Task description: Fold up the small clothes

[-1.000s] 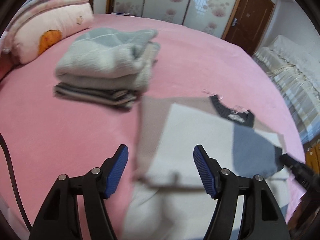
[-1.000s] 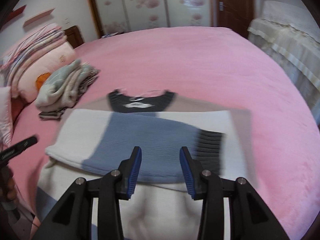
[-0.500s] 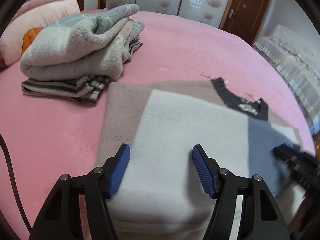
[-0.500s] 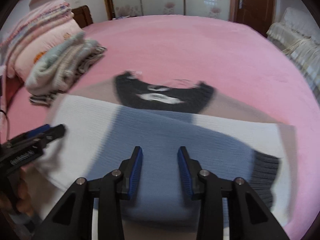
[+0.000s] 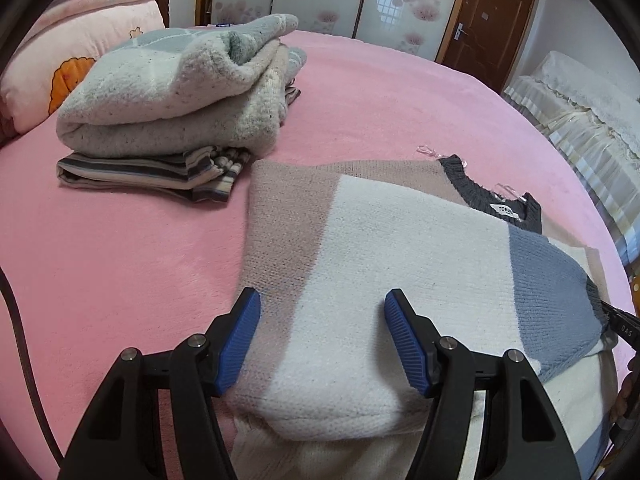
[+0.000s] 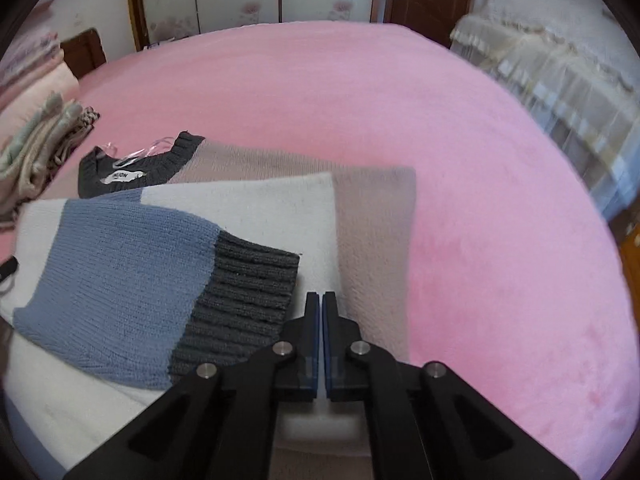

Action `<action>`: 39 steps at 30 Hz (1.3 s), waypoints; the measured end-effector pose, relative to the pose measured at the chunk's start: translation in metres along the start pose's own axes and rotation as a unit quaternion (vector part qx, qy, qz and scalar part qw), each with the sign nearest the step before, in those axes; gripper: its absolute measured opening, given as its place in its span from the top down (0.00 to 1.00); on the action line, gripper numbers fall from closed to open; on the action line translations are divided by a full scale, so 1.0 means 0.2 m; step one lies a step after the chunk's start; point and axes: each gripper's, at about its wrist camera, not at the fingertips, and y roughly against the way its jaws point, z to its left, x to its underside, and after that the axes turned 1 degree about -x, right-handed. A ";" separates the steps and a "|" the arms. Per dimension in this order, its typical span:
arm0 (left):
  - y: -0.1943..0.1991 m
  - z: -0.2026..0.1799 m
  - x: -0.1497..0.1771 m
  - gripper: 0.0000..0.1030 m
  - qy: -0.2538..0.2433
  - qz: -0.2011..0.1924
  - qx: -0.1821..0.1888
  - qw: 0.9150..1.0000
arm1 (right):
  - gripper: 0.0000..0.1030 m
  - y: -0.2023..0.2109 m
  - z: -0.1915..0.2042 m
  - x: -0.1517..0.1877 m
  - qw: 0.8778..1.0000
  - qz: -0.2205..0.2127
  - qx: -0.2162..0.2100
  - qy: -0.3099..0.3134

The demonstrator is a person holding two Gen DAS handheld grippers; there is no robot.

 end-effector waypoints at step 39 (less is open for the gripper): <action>1.21 0.11 0.38 0.03 -0.019 -0.075 -0.014 0.997 | 0.61 1.25 0.13 0.55 0.991 -0.101 -0.086 0.006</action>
